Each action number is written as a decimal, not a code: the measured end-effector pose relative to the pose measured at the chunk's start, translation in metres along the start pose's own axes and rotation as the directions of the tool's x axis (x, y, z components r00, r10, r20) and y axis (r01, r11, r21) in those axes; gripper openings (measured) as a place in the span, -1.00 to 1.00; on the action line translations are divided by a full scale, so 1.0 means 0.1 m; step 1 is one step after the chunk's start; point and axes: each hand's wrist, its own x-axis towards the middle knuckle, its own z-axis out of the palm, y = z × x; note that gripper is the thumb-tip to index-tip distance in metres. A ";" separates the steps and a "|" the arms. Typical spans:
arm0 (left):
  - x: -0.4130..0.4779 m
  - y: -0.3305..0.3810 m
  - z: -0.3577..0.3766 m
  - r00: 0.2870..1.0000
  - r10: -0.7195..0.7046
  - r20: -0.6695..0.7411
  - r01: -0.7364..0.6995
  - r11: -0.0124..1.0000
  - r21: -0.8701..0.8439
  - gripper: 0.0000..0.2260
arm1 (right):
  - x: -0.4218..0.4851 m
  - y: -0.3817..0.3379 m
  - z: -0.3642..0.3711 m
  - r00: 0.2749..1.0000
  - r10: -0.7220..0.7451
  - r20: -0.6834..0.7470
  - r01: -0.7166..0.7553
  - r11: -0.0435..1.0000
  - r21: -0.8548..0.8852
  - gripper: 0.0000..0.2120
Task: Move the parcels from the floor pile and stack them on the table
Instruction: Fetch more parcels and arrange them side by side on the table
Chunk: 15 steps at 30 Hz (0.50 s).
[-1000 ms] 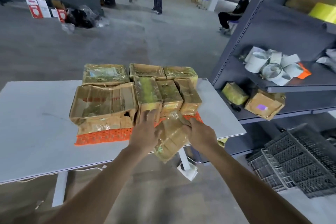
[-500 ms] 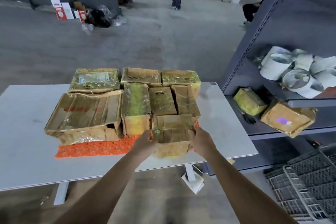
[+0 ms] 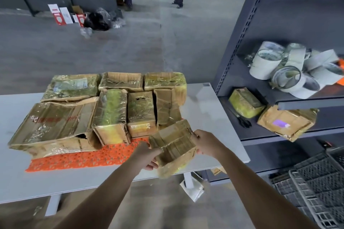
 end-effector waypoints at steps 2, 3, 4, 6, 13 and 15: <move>-0.03 0.07 0.12 0.999 0.024 0.022 -0.023 1.000 -0.014 -0.62 | 0.02 0.07 -0.11 1.000 -0.007 -0.010 0.007 1.000 -0.013 -0.77; -0.04 0.10 0.17 0.999 0.040 0.036 -0.039 0.999 -0.017 -0.59 | 0.04 0.11 -0.14 1.000 -0.011 -0.021 0.010 1.000 -0.023 -0.78; -0.04 0.12 0.21 0.998 0.051 0.048 -0.049 0.998 -0.032 -0.58 | 0.06 0.14 -0.17 0.999 -0.015 -0.036 0.014 0.999 -0.035 -0.79; -0.03 0.16 0.25 0.998 0.042 0.047 -0.038 0.995 -0.091 -0.63 | 0.08 0.18 -0.21 0.998 -0.017 -0.067 0.014 0.999 -0.046 -0.80; 0.04 0.11 0.39 0.995 0.042 -0.091 -0.051 0.993 -0.106 -0.70 | 0.12 0.24 -0.18 0.998 0.023 -0.055 -0.023 1.000 -0.001 -0.78; 0.07 0.09 0.33 0.984 0.063 -0.167 -0.084 0.989 -0.118 -0.64 | 0.09 0.20 -0.18 0.998 0.035 0.055 -0.039 0.997 0.064 -0.75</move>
